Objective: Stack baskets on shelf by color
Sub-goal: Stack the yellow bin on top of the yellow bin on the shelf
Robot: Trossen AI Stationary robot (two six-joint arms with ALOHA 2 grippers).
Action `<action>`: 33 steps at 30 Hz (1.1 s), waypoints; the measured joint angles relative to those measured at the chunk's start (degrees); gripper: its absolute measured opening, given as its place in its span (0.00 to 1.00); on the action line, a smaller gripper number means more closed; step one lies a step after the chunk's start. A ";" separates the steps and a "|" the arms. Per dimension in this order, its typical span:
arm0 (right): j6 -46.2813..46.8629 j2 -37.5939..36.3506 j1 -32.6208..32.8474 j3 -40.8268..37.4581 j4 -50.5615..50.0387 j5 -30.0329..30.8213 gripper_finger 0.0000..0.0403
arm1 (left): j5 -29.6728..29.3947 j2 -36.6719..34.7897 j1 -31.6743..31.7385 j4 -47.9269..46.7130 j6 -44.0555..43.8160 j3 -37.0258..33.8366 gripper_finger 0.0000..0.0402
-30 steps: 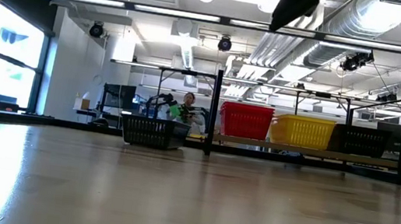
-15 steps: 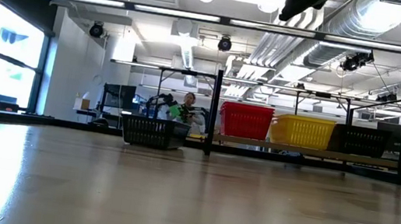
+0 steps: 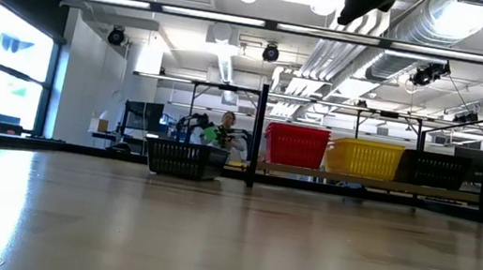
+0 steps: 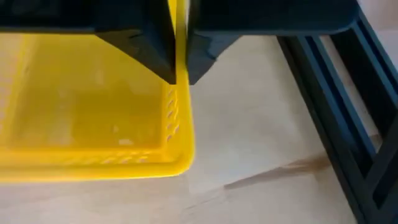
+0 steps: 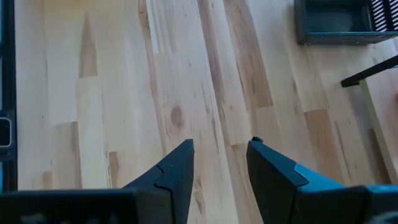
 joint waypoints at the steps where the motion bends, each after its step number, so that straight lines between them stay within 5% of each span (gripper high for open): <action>1: -0.30 0.00 0.28 0.00 -0.02 0.00 0.33 | -0.29 0.01 0.02 -0.03 0.14 0.01 0.03; 8: -0.60 0.00 2.09 -0.02 0.27 0.12 0.33 | -3.25 -2.27 2.18 0.13 0.80 0.01 0.01; 19: -10.98 0.00 6.54 -0.02 11.09 -0.02 0.33 | -19.73 -12.92 12.77 -0.30 5.23 0.18 0.01; 33: -33.72 0.02 8.19 -0.02 23.15 -0.76 0.33 | -19.92 -16.69 34.55 7.40 22.50 0.18 0.00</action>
